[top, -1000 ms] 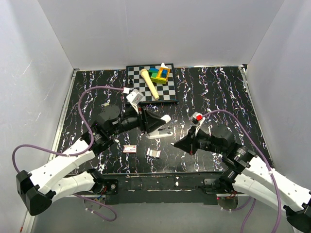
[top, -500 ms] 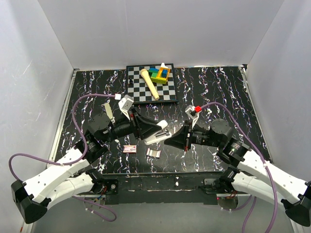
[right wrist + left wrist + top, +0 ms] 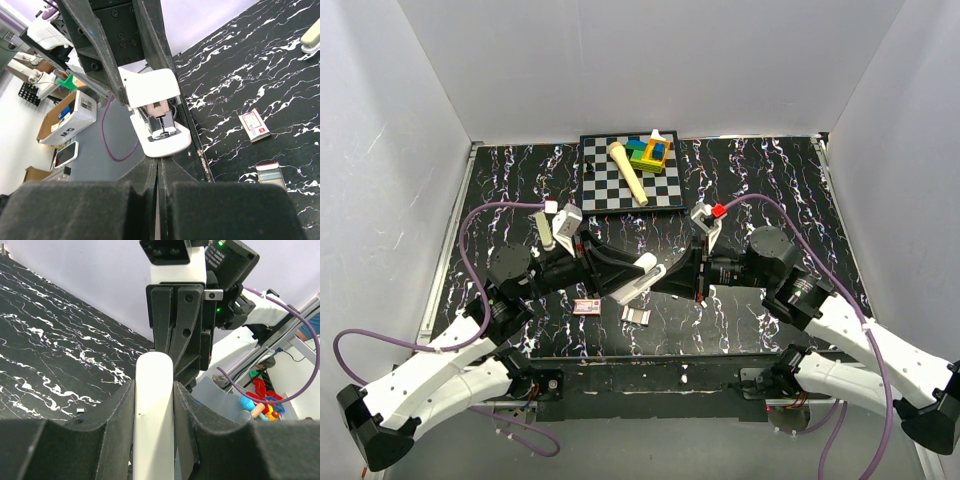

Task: Unload the staples from the stapler

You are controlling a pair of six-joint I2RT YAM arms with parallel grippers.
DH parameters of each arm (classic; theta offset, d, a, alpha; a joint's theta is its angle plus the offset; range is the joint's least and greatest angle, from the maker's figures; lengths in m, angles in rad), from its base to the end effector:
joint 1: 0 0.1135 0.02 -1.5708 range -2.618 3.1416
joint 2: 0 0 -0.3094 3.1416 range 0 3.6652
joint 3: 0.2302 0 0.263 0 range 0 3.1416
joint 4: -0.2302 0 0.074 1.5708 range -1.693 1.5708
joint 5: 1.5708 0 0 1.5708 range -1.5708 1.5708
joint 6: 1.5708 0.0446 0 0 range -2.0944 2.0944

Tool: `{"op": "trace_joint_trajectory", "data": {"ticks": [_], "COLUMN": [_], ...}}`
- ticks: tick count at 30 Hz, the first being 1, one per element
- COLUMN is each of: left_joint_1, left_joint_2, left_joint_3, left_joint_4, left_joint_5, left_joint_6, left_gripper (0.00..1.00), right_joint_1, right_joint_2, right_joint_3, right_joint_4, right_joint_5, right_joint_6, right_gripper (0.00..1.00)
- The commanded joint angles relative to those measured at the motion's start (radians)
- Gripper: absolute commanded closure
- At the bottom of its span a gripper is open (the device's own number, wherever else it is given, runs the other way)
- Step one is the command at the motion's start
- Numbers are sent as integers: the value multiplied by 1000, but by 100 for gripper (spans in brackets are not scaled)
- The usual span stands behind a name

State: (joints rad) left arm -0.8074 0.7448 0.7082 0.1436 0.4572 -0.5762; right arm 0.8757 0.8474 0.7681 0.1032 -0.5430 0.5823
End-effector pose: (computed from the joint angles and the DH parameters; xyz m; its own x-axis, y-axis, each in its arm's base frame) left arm 0.0991 -0.1321 0.3860 -0.4566 -0.2299 -0.8594 0.8383 0.2122 -0.5022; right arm 0.1023 0.1587 0.3876 -0.5308 0.0987 -0.8417 -0.8339 0.1165 0.5395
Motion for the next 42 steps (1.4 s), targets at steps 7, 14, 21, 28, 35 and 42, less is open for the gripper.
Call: {"op": "trace_joint_trajectory", "data": {"ticks": [7,14,21,28,35,42], "left_joint_1": [-13,-15,-26,-33,-33,-33], "left_joint_2": [41,70,108,116,33,-53], "left_joint_3": [-24,-38,-35,-23,-13,34], "left_joint_4": [-49,-12,27,22,-58,-139], "left_joint_5": [308,396,432,417,264,91], "left_joint_6": [47,50,42,45,96,150], "left_gripper": [100,100,100,100,100,100], "right_joint_1": [5,12,26,26,23,14], "right_joint_2": [100,232,315,332,213,64], "right_joint_3": [221,371,448,493,387,269], "right_joint_4": [-34,-86,-102,-209,-292,-359], "right_joint_5": [-115,-232,-279,-278,-154,70], "right_joint_6": [-154,-216,-252,-308,-366,-366], "right_gripper": [99,99,99,99,99,97]}}
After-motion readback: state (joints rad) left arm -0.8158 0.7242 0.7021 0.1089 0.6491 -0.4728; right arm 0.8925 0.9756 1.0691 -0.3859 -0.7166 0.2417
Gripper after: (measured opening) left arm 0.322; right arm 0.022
